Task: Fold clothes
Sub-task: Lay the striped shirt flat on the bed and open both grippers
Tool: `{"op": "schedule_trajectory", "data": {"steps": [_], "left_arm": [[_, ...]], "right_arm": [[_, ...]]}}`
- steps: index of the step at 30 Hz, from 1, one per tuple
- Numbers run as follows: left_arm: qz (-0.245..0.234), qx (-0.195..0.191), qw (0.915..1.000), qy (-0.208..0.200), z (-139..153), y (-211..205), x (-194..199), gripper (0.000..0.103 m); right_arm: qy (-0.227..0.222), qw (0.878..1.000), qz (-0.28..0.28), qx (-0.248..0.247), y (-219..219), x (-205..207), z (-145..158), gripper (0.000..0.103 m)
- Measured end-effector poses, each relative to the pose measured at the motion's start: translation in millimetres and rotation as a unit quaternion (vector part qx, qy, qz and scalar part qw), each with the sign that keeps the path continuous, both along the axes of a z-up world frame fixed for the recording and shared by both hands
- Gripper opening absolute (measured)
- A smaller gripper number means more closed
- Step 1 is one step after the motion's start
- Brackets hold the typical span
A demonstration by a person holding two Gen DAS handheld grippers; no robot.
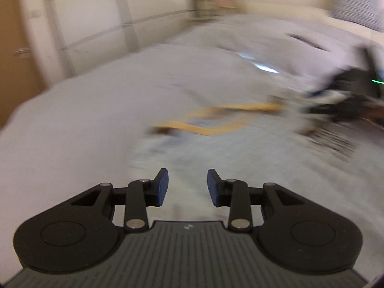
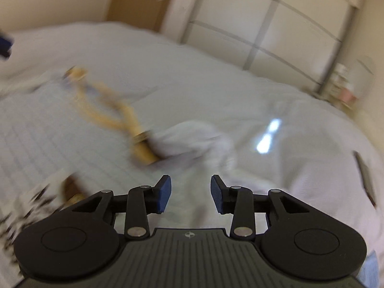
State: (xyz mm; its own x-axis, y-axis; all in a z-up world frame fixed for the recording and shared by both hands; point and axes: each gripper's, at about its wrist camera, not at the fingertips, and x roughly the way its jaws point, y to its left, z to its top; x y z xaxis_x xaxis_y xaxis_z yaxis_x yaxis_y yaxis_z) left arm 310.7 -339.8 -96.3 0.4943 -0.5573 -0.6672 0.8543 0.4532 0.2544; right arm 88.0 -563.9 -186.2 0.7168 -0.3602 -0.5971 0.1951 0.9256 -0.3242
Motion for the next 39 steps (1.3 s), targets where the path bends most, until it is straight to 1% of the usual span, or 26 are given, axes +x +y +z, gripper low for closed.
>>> {"op": "schedule_trajectory", "data": {"steps": [3,6,7,8,9,10,11,12,14,15,16,17,18,20,21,22,24,25,26,29,31,33,34,35,37,39], "left_arm": [[-0.039,0.013,0.9988,0.027,-6.4,3.1,-16.3,0.031],[-0.077,0.027,0.9952,0.054,-12.8,6.3,-32.6,0.029],[-0.052,0.039,0.9973,0.035,-11.7,12.7,-21.8,0.023],[-0.018,0.053,0.9984,0.01,-9.9,20.3,-7.4,0.023],[0.016,0.066,0.9976,-0.015,-8.1,28.0,7.1,0.023],[0.05,0.08,0.9947,-0.04,-6.3,35.6,21.5,0.022],[0.084,0.085,0.9911,-0.06,-0.6,44.8,33.0,0.021],[0.118,0.087,0.9861,-0.078,5.8,54.3,43.8,0.02],[0.156,0.056,0.9825,-0.085,19.9,66.6,51.0,0.02],[0.155,0.04,0.9834,-0.086,24.2,68.0,45.9,0.02],[0.15,0.024,0.9846,-0.086,27.8,68.5,39.0,0.021],[0.145,0.009,0.9856,-0.087,31.5,68.9,32.0,0.021],[0.127,0.006,0.9879,-0.088,30.7,64.8,22.9,0.021],[0.08,0.015,0.9928,-0.088,23.8,48.7,2.6,0.022],[0.06,0.018,0.9943,-0.086,19.9,40.7,-6.0,0.022],[0.042,0.02,0.9955,-0.083,15.9,32.8,-14.2,0.023],[0.01,0.023,0.9968,-0.075,6.2,14.8,-27.4,0.023],[0.002,0.024,0.9971,-0.073,1.3,8.0,-29.7,0.024],[-0.004,0.025,0.9972,-0.071,-3.2,2.1,-31.5,0.025],[-0.02,0.028,0.9973,-0.065,-16.1,-12.5,-33.9,0.025],[-0.022,0.03,0.9974,-0.061,-21.0,-14.6,-30.1,0.025],[-0.019,0.03,0.9977,-0.058,-22.7,-13.7,-26.8,0.025],[-0.019,0.03,0.9977,-0.058,-22.5,-13.3,-25.3,0.025],[-0.021,0.03,0.9976,-0.058,-22.1,-12.9,-23.8,0.025],[-0.027,0.031,0.9973,-0.061,-19.9,-15.8,-21.0,0.025],[-0.038,0.026,0.9973,-0.057,-17.8,-26.8,-17.5,0.025]], "right_arm": [[0.034,0.998,0.046,-0.006,12.9,12.8,-18.2,0.038],[0.041,0.997,0.063,-0.006,15.5,23.3,-29.5,0.038],[0.041,0.997,0.066,-0.001,9.1,29.0,-29.6,0.038],[0.04,0.997,0.069,0.004,2.8,34.7,-29.7,0.038],[0.041,0.996,0.073,0.008,-1.7,38.1,-28.4,0.038],[0.043,0.996,0.078,0.012,-6.3,41.4,-27.3,0.038],[0.047,0.995,0.089,0.014,-11.6,43.4,-27.1,0.038],[0.055,0.994,0.097,0.013,-18.3,46.0,-27.5,0.038],[0.054,0.996,0.072,-0.022,-32.9,49.7,-26.5,0.038],[0.052,0.996,0.058,-0.039,-40.4,51.5,-25.7,0.036],[0.032,0.998,0.015,-0.047,-51.6,49.9,-20.7,0.033],[0.011,0.998,-0.029,-0.055,-62.8,48.3,-15.7,0.04],[-0.01,0.996,-0.071,-0.06,-73.8,46.5,-10.6,0.04],[-0.046,0.995,-0.091,0.007,-87.9,31.9,2.1,0.037],[-0.047,0.995,-0.091,0.01,-87.6,26.6,3.6,0.037],[-0.043,0.996,-0.084,0.006,-84.1,22.0,3.9,0.037],[-0.031,0.999,-0.022,0.019,-67.8,15.3,3.5,0.038],[-0.024,0.999,0.008,0.025,-59.6,12.3,3.1,0.035],[-0.001,0.999,0.039,0.028,-49.3,17.4,-0.7,0.035],[0.058,0.991,0.117,0.039,-24.3,42.1,-14.1,0.035],[0.086,0.985,0.146,0.044,-18.5,65.8,-25.4,0.035],[0.062,0.991,0.119,0.009,-29.5,91.3,-25.4,0.027],[0.027,0.997,0.073,-0.022,-40.8,98.9,-20.3,0.028],[-0.016,0.999,0.034,-0.027,-54.0,102.7,-11.4,0.029],[-0.063,0.998,0.005,0.006,-63.4,96.2,1.3,0.028],[-0.108,0.993,-0.024,0.038,-72.5,89.7,13.8,0.029]]}}
